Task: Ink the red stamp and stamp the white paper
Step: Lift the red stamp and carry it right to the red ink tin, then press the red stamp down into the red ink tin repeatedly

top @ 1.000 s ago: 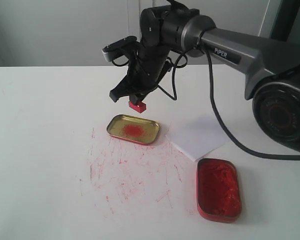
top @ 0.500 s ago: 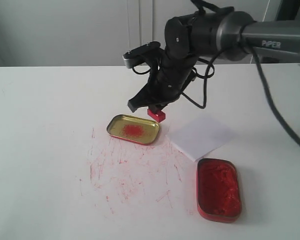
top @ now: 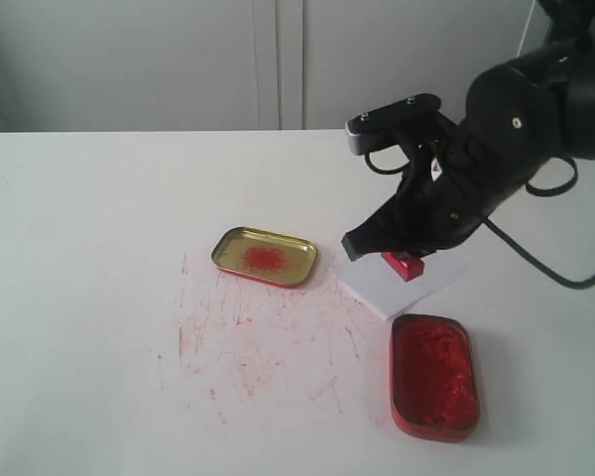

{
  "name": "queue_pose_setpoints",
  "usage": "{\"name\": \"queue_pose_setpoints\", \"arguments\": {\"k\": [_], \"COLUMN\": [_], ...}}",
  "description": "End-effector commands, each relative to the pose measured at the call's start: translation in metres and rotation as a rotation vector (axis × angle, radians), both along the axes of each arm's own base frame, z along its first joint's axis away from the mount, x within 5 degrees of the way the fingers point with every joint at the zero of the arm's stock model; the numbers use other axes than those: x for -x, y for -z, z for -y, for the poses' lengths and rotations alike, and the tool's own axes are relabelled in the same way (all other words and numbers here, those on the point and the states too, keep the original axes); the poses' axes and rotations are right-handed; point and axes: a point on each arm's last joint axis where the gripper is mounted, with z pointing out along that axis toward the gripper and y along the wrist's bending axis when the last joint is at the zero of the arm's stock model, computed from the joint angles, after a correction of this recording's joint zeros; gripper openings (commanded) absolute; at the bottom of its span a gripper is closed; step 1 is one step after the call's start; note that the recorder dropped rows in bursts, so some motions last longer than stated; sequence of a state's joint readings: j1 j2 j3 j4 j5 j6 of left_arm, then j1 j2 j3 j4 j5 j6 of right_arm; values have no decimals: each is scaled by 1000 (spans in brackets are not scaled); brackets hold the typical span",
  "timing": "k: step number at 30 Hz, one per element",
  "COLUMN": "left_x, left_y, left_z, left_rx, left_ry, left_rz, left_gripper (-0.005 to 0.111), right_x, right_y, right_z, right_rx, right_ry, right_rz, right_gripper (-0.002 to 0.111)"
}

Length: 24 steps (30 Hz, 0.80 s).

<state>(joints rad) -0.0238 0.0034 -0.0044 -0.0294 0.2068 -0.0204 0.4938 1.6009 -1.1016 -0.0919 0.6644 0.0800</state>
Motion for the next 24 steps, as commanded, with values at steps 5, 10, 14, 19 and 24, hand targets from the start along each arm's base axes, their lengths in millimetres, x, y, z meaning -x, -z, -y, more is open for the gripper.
{"name": "queue_pose_setpoints", "arguments": {"k": [5, 10, 14, 19, 24], "left_x": [0, 0, 0, 0, 0], "left_y": [1, 1, 1, 1, 1], "left_z": [0, 0, 0, 0, 0], "left_rx": [2, 2, 2, 2, 2], "left_ry": [-3, -3, -3, -3, -3], "left_rz": [3, 3, 3, 3, 3], "left_gripper": [0, 0, 0, 0, 0], "right_x": [29, 36, 40, 46, 49], "right_y": [17, 31, 40, 50, 53], "right_z": [18, 22, 24, 26, 22], "right_rx": [-3, -18, -33, -57, -93], "right_ry": [50, 80, 100, 143, 178], "right_rz": [-30, -46, -49, -60, -61], "right_gripper": [0, 0, 0, 0, 0]}}
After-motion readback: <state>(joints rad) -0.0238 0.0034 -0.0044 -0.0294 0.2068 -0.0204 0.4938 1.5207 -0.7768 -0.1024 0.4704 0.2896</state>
